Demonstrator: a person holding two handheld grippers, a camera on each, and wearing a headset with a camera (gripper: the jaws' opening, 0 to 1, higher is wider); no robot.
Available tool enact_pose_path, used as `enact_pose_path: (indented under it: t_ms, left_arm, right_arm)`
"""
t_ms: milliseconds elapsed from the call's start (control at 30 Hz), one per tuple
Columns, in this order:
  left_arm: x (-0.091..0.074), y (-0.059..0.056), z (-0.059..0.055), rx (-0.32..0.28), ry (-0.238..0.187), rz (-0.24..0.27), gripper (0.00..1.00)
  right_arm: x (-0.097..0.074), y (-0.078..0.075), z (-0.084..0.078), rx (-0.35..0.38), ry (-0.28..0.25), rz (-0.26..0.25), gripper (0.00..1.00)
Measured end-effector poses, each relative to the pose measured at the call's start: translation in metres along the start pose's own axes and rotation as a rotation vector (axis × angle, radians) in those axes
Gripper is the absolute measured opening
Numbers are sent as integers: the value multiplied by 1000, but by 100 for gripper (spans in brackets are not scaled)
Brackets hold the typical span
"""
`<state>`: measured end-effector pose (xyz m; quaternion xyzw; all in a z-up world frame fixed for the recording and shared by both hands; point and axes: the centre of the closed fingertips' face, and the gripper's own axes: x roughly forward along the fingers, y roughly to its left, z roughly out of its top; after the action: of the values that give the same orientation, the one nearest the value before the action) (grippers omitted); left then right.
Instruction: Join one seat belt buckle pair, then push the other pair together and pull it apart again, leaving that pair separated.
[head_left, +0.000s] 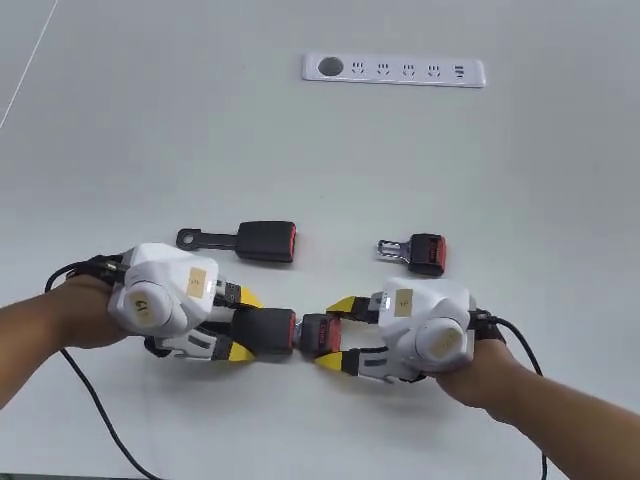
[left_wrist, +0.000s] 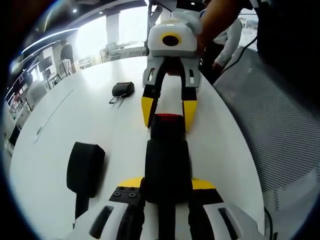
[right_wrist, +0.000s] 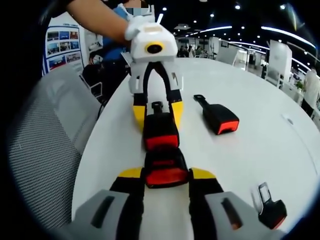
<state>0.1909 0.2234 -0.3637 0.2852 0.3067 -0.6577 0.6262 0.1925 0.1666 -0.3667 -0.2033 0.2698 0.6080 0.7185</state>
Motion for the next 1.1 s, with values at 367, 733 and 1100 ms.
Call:
enact_pose_path:
  t_ms: [367,733,1100]
  left_arm:
    - [2,0,0,-68,7,18,62]
    - [-26,25,17,-105,-56,115,67]
    - [-47,77,25,-86,-58,188,67]
  right_arm:
    - [-7,-12,16,49,-62,-74,73]
    - [-30,-29,20,86,-78,-119,76]
    - [-77,-85,-1,127,-59,-199,77]
